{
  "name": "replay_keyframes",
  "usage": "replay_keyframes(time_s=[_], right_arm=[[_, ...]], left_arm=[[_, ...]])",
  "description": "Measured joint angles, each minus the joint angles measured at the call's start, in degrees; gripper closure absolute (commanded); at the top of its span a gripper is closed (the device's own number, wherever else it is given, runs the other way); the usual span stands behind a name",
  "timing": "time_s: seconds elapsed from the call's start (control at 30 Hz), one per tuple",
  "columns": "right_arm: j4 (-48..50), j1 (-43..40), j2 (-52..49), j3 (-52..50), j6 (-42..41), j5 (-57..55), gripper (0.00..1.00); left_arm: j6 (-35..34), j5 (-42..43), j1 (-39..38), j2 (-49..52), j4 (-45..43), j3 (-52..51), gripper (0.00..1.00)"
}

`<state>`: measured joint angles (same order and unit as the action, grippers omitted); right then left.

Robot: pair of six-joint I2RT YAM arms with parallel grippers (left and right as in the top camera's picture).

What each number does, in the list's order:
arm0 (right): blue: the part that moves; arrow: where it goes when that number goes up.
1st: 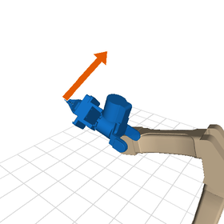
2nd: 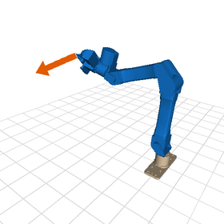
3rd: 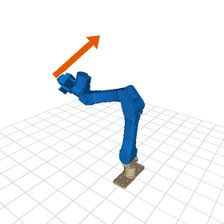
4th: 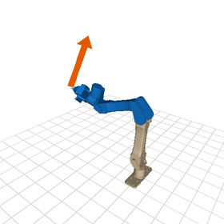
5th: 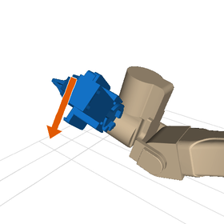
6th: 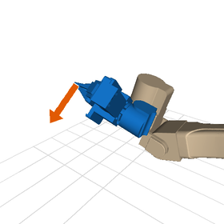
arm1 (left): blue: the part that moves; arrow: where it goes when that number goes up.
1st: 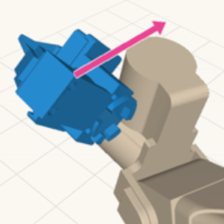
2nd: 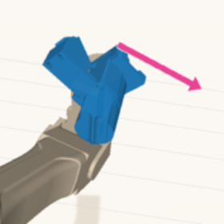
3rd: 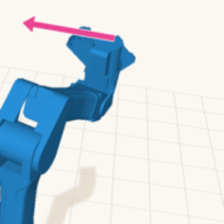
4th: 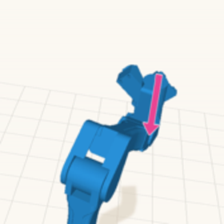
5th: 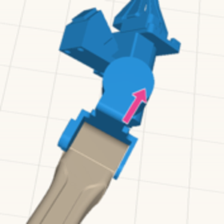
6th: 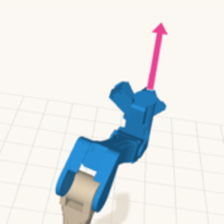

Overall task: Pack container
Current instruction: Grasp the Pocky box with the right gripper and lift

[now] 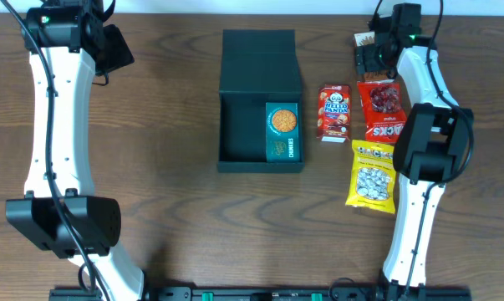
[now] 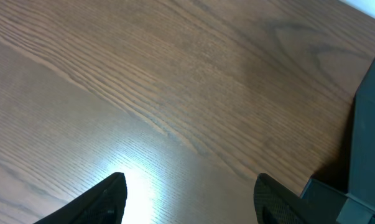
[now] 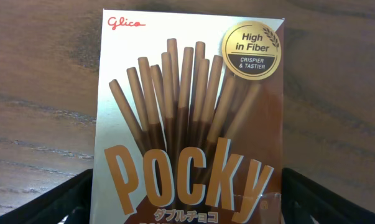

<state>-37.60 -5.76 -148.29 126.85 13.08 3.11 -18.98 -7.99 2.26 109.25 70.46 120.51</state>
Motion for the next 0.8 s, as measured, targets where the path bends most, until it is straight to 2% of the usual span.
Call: replay_keyframes(time_s=[0.1, 0.27, 0.4, 0.8], right_arm=[[0.26, 0.02, -0.09, 0.00, -0.52, 0.11, 0.24], [0.11, 0.22, -0.11, 0.17, -2.91, 0.02, 0.28], [-2.32, 0.98, -0.20, 2.69, -5.60, -0.07, 0.27], [-22.86, 7.82, -0.17, 25.42, -9.25, 0.39, 0.31]], left_arm=[[0.00, -0.02, 0.00, 0.00, -0.02, 0.00, 0.32], [0.00, -0.04, 0.00, 0.00, -0.02, 0.00, 0.33], [0.00, -0.15, 0.00, 0.00, -0.02, 0.00, 0.33], [0.02, -0.20, 0.00, 0.00, 0.00, 0.00, 0.33]])
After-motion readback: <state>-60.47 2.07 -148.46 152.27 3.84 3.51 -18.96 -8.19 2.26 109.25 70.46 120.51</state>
